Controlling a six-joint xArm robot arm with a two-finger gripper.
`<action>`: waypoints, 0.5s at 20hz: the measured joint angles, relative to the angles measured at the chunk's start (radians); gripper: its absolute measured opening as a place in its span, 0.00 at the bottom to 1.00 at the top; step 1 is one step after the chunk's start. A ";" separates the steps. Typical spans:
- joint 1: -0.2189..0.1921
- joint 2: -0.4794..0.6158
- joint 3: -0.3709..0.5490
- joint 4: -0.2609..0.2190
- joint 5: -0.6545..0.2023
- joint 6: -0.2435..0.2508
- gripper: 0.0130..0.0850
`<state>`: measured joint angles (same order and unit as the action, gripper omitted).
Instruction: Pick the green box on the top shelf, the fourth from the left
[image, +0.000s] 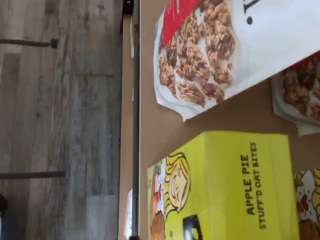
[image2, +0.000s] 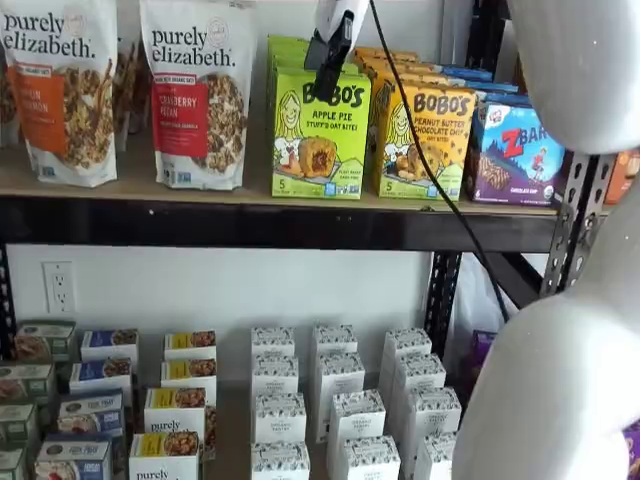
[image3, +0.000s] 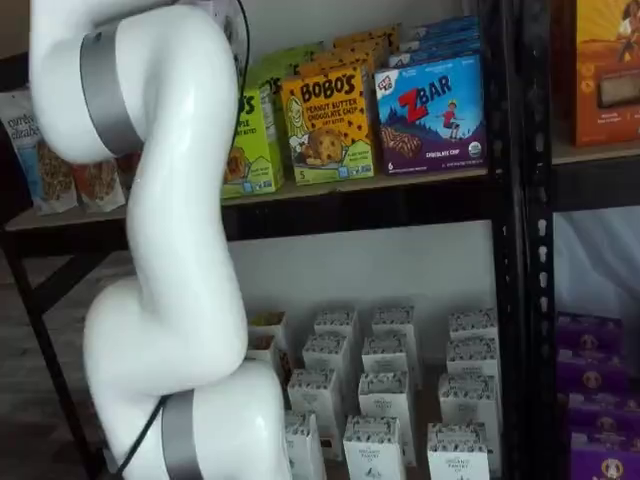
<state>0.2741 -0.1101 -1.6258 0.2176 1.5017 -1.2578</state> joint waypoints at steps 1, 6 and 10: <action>0.003 0.004 -0.002 -0.004 0.000 0.002 1.00; 0.014 0.018 -0.006 -0.025 -0.002 0.009 1.00; 0.023 0.028 -0.008 -0.035 -0.002 0.015 1.00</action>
<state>0.2972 -0.0823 -1.6343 0.1827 1.4996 -1.2427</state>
